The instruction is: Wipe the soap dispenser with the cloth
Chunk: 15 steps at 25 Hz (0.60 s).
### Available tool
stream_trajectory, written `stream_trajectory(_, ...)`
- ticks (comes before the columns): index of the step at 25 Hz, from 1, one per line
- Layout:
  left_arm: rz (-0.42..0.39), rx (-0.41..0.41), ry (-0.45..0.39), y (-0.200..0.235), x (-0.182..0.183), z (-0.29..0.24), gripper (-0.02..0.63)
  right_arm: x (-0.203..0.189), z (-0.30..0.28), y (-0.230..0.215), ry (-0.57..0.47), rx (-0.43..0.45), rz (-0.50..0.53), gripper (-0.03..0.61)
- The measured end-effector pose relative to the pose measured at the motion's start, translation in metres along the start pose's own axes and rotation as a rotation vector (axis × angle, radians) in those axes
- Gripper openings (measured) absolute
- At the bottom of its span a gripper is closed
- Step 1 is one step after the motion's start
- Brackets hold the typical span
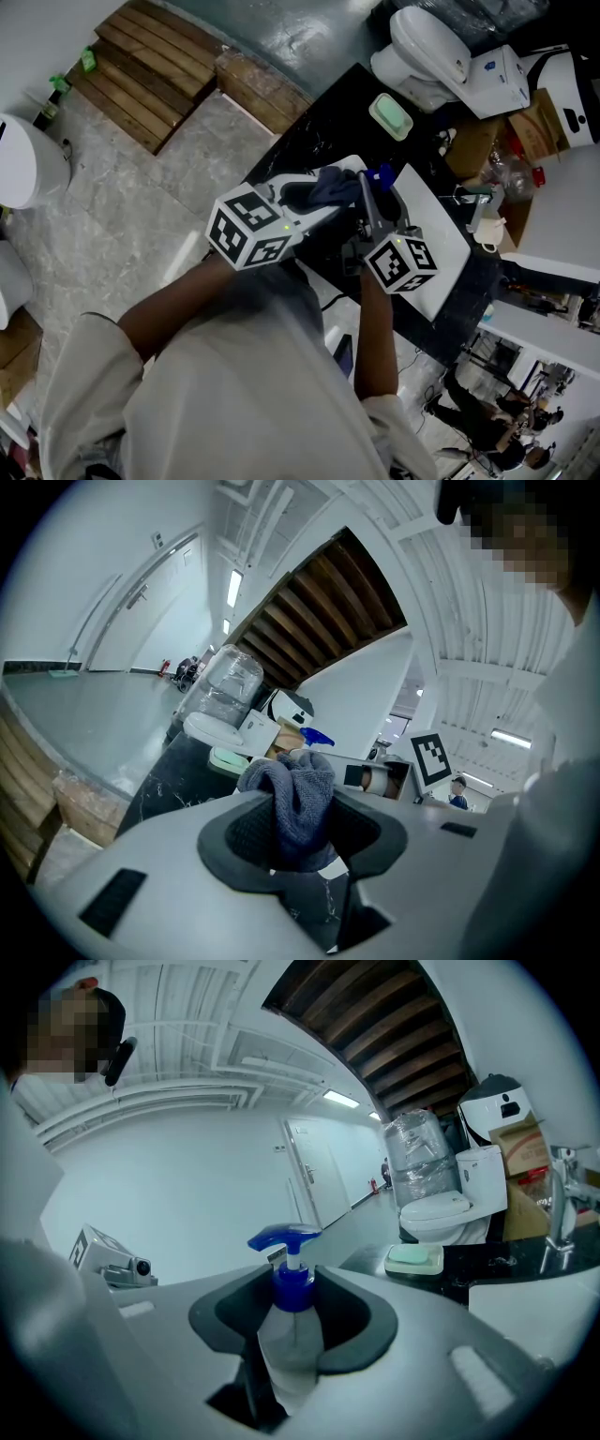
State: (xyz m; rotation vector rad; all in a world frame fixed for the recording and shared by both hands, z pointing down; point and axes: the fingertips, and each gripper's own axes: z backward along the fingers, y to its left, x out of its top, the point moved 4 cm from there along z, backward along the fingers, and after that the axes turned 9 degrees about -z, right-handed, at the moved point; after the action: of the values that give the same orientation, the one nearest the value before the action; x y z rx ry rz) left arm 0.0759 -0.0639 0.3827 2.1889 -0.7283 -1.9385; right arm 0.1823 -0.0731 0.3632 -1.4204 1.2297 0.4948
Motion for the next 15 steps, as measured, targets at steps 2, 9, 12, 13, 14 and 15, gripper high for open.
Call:
stream_trajectory(2,0.000,-0.006,0.006,-0.001,-0.003,0.000,0.133,0.000,0.000,0.000,-0.001,-0.002,0.002,0.135)
stream_trajectory(9,0.010,-0.033,0.033,-0.004,-0.015,-0.003,0.133,0.001,-0.001,0.000,-0.001,-0.005,-0.001,0.135)
stream_trajectory(12,0.020,-0.041,0.044,-0.003,-0.021,-0.005,0.133,0.001,0.000,0.000,-0.001,-0.007,-0.005,0.135)
stream_trajectory(13,0.025,-0.044,0.046,-0.003,-0.022,-0.005,0.133,0.001,0.000,0.000,-0.002,-0.007,-0.005,0.135)
stream_trajectory(14,0.030,-0.046,0.049,-0.003,-0.023,-0.005,0.133,0.001,0.000,0.001,-0.002,-0.008,-0.005,0.135)
stream_trajectory(15,0.035,-0.048,0.052,-0.003,-0.025,-0.005,0.135,0.001,0.000,0.001,-0.002,-0.009,-0.003,0.135)
